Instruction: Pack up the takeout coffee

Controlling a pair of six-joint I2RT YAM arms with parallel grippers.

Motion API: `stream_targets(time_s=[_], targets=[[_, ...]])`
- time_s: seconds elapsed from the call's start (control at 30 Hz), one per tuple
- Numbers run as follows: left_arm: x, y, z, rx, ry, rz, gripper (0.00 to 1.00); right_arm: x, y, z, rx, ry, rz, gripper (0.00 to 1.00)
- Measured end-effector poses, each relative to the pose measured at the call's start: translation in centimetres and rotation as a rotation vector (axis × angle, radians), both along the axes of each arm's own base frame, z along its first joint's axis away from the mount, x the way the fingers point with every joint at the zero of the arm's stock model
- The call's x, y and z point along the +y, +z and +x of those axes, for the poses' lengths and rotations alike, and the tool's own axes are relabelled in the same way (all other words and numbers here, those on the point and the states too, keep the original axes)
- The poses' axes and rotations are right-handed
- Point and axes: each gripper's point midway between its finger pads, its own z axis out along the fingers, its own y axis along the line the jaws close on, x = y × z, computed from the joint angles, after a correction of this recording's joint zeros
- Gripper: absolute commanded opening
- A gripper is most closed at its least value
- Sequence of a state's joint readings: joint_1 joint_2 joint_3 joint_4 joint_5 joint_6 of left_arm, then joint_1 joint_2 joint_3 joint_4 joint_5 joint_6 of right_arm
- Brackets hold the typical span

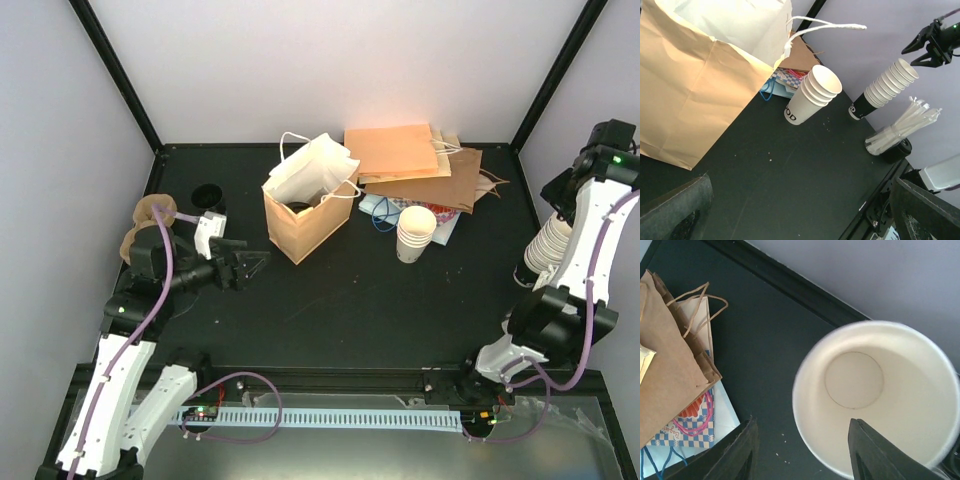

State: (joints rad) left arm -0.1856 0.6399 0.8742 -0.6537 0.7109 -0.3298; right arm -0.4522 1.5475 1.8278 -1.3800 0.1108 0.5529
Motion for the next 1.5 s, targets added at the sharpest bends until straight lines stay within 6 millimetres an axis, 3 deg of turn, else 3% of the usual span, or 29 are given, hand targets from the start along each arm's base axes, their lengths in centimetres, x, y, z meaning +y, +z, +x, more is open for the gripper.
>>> stream_targets(time_s=[0.1,0.23,0.6,0.67,0.77,1.1,1.27,1.5], targets=[[0.0,-0.2,0.1,0.011,0.0,0.003,0.99,-0.2,-1.3,1.4,0.017,0.014,0.031,0.4],[0.0,-0.3,0.0,0.013,0.0,0.004,0.99,-0.7,-2.6,2.6,0.047,0.014,0.053,0.38],[0.0,-0.8,0.1,0.029,-0.005,0.015,0.99,-1.3,-2.4,2.7,0.055,-0.007,0.036,0.13],[0.0,-0.9,0.2,0.034,-0.005,0.018,0.99,-1.3,-2.3,2.6,0.058,-0.009,0.032,0.13],[0.0,-1.1,0.3,0.04,-0.006,0.022,0.99,-1.4,-2.1,2.5,0.06,-0.01,0.027,0.24],[0.0,-1.5,0.1,0.045,-0.014,0.039,0.99,-1.4,-1.9,2.4,0.057,-0.012,0.022,0.31],[0.0,-1.6,0.0,0.043,-0.017,0.045,0.99,-1.4,-2.6,2.5,0.068,-0.007,0.031,0.07],[0.0,-1.7,0.0,0.038,-0.021,0.053,0.99,-1.3,-2.7,2.5,0.066,-0.01,0.033,0.01]])
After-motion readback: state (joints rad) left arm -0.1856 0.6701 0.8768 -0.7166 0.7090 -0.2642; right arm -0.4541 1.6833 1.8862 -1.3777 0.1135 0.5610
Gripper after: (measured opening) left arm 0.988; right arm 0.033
